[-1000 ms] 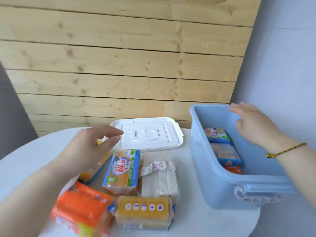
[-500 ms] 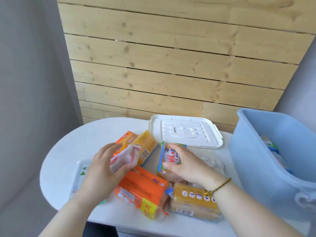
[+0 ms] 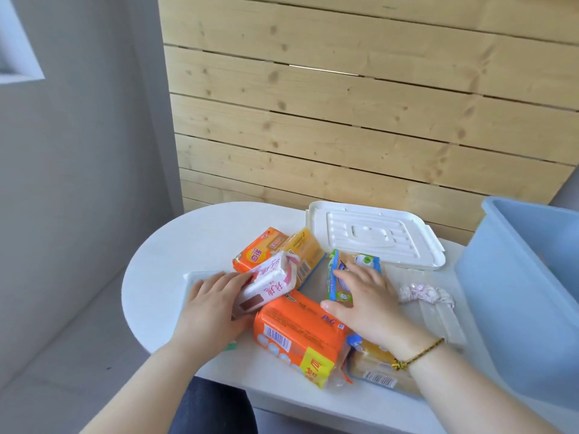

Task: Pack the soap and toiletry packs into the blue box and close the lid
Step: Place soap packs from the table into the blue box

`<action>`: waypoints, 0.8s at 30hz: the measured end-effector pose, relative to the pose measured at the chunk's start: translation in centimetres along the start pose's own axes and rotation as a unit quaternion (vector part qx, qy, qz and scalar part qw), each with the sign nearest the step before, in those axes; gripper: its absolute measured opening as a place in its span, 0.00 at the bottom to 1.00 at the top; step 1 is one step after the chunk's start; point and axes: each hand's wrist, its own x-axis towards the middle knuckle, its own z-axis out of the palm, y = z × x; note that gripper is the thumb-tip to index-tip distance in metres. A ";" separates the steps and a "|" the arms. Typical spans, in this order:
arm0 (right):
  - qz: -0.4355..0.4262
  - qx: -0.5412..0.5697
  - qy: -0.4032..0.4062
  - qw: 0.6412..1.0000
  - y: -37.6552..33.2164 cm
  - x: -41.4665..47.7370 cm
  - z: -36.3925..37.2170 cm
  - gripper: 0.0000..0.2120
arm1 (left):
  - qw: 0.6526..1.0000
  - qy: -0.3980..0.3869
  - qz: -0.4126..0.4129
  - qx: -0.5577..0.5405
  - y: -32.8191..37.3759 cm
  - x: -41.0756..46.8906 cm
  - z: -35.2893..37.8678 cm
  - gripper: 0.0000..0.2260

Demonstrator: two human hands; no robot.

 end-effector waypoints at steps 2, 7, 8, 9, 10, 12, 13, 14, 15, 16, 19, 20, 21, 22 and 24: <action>-0.012 0.005 0.027 1.000 -0.3 -0.3 0.1 0.29 | 1.000 -0.001 0.010 -0.007 0.0 0.6 0.0 0.37; -0.078 0.023 0.039 0.996 -1.8 -1.4 0.2 0.26 | 0.999 0.035 0.008 -0.020 0.2 1.5 0.0 0.29; -0.085 0.014 0.026 0.996 -2.1 -1.5 0.2 0.27 | 0.999 0.044 0.003 -0.020 0.2 1.6 0.1 0.28; -0.090 0.000 0.010 0.996 -2.4 -1.7 0.1 0.28 | 0.998 0.051 -0.004 -0.023 0.2 1.8 0.1 0.28; -0.093 -0.014 -0.005 0.996 -2.6 -1.8 0.0 0.28 | 0.998 0.063 -0.010 -0.024 0.1 2.1 0.1 0.28; -0.091 -0.012 -0.016 0.996 -2.8 -1.8 -0.2 0.28 | 0.997 0.077 -0.005 -0.009 0.1 2.3 -0.2 0.24; -0.091 0.006 -0.013 0.996 -2.8 -1.8 -0.2 0.27 | 0.997 0.082 0.005 0.006 0.1 2.2 -0.4 0.21; -0.092 0.027 -0.006 0.995 -2.7 -1.8 -0.3 0.25 | 0.996 0.090 0.009 0.020 0.0 2.0 -0.7 0.19; -0.093 0.049 0.005 0.994 -2.7 -1.6 -0.4 0.24 | 0.993 0.114 0.003 0.015 -0.1 1.7 -1.1 0.17; -0.094 0.068 0.015 0.993 -2.7 -1.3 -0.7 0.22 | 0.990 0.144 -0.004 -0.002 -0.3 1.4 -1.6 0.16; -0.099 0.105 0.035 0.989 -3.5 0.5 -2.0 0.18 | 0.973 0.225 -0.033 -0.024 -1.3 0.4 -3.2 0.12; -0.102 0.105 0.040 0.988 -3.9 1.6 -2.5 0.17 | 0.971 0.236 -0.040 -0.012 -1.6 0.2 -3.6 0.13; -0.106 0.093 0.040 0.989 -4.5 2.9 -2.8 0.17 | 0.970 0.239 -0.049 0.002 -2.1 -0.3 -3.8 0.15; -0.110 0.074 0.037 0.990 -5.2 4.4 -2.9 0.16 | 0.970 0.233 -0.065 0.007 -2.4 -0.7 -3.9 0.15; -0.127 0.020 0.019 0.991 -6.6 7.3 -2.6 0.17 | 0.973 0.215 -0.078 0.012 -3.1 -1.4 -3.7 0.15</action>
